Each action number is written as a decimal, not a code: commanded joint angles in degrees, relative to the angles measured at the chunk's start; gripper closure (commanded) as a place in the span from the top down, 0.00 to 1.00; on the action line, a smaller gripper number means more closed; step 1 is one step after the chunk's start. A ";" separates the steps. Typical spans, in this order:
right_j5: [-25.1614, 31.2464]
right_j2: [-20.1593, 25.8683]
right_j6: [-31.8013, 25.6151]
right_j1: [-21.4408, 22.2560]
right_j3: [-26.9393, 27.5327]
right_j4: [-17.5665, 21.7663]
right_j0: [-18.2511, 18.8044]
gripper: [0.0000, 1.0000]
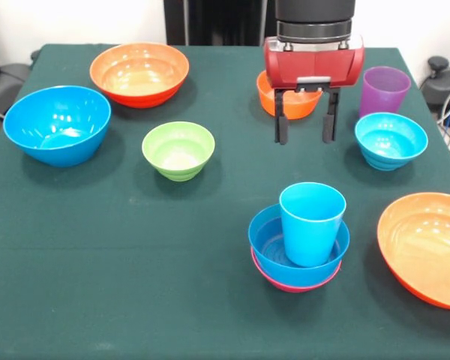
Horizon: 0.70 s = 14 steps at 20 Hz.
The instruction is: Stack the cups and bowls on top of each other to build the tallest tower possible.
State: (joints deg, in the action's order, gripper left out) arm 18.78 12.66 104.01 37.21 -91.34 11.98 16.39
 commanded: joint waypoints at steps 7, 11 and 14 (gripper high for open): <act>3.30 0.72 4.05 -0.92 -5.87 1.59 -4.36 1.00; 2.72 0.41 5.30 -0.58 -6.74 0.66 -5.19 1.00; 1.72 -0.22 6.91 0.82 -8.31 0.06 -6.07 1.00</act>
State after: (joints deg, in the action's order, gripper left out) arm 18.77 12.44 104.01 37.36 -94.83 11.95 12.15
